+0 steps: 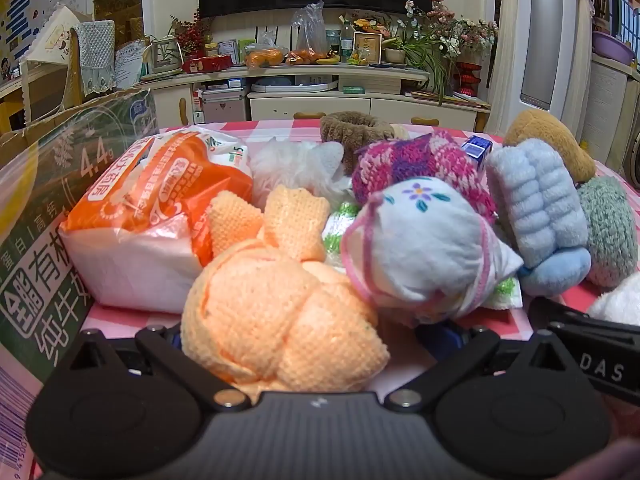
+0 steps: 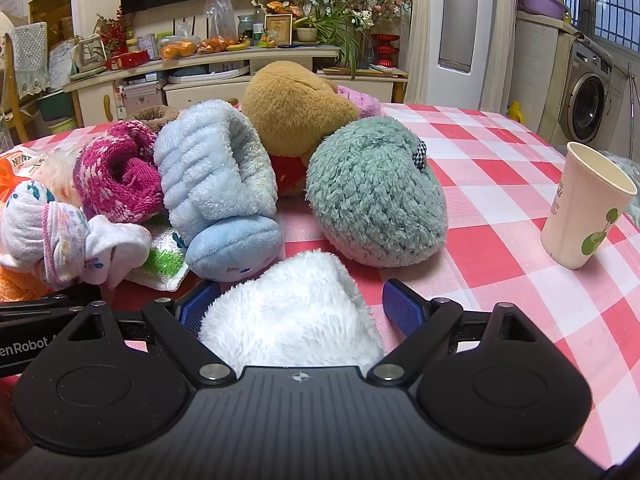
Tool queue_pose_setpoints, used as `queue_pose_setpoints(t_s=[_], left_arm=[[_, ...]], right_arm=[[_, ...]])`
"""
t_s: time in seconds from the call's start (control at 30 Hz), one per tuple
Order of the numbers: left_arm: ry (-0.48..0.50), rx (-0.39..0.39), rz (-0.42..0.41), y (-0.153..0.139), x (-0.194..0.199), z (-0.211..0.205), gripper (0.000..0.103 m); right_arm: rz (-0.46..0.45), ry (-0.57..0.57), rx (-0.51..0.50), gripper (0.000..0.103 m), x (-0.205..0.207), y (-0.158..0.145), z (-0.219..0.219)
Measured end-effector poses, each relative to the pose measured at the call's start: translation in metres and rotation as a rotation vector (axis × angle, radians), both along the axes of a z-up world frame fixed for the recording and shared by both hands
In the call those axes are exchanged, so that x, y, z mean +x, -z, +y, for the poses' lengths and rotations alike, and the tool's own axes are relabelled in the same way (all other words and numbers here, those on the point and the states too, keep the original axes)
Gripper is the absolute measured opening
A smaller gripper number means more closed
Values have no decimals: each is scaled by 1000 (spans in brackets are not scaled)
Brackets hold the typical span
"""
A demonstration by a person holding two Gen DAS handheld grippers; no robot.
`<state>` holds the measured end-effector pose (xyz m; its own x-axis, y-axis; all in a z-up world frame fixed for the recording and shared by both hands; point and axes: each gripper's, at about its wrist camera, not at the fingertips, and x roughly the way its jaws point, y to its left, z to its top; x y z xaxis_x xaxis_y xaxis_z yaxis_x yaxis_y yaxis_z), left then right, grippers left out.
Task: Organize soft objects
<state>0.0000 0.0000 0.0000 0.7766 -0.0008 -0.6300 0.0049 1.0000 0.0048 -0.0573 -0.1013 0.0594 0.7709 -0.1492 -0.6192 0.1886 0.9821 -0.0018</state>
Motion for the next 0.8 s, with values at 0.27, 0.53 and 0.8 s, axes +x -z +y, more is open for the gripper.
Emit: queue_pose_setpoints(t_s=[0.27,0.53,0.8], left_arm=[[9,-1,4,-2,-22,3,103],[62,24,18,-1,-61,12,102],[78,27,-26,-30,-87,22,102]], right_arm=[[6,-10,-2,103,-22,-6,1],[16,-6,25,103,-37,-9,-2],[-41,25,19,103,-55,-11,-1]])
